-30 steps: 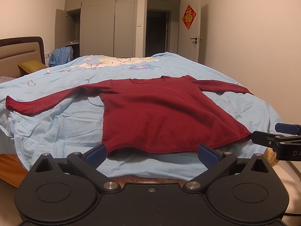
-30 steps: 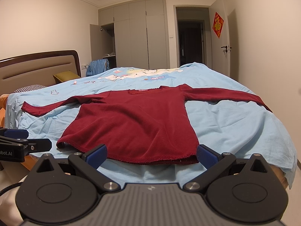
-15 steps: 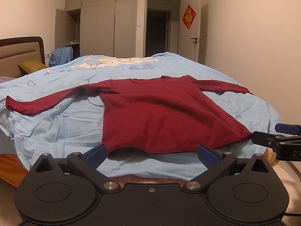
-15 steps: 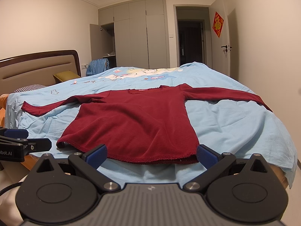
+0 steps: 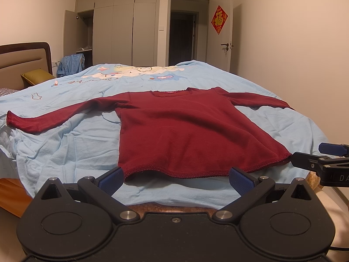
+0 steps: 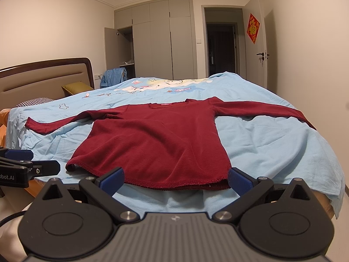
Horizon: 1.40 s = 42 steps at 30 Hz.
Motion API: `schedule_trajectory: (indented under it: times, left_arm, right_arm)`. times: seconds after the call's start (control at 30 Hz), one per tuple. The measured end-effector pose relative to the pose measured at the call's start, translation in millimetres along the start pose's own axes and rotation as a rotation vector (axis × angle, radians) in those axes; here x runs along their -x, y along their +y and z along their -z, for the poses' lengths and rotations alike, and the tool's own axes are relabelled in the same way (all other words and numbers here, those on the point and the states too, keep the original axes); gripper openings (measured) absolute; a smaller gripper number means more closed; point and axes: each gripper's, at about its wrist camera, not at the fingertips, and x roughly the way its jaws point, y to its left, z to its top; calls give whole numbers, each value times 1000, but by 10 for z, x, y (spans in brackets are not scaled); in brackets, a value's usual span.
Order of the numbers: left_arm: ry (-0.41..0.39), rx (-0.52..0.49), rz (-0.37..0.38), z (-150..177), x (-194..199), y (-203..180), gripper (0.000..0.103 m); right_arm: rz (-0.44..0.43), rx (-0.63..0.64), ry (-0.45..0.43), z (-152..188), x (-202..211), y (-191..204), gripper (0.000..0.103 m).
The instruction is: Fold small clothes
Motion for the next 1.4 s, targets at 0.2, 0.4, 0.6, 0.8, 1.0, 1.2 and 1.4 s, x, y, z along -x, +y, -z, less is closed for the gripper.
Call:
schedule_trajectory:
  times: [0.2, 0.4, 0.6, 0.8, 1.0, 1.2, 1.4]
  left_arm:
    - [4, 3, -3, 2, 0, 2, 102]
    - [5, 2, 4, -5, 5, 8, 102]
    - [38, 7, 5, -5, -73, 40, 102]
    - [96, 0, 18, -103, -271, 66, 102]
    - [105, -8, 15, -356, -602, 64, 102]
    - [106, -46, 17, -638, -953, -14, 102]
    - [112, -69, 17, -885, -1369, -60, 102]
  right_arm:
    - [-1, 1, 0, 42, -36, 3, 103]
    - [-1, -1, 2, 33, -27, -4, 103]
    - [-16, -2, 19, 40, -51, 50, 103]
    - [-21, 17, 3, -78, -116, -26, 103]
    - [31, 13, -21, -246, -291, -224, 103]
    - [76, -41, -25, -408, -548, -523, 103]
    - [108, -94, 25, -449, -886, -792, 103]
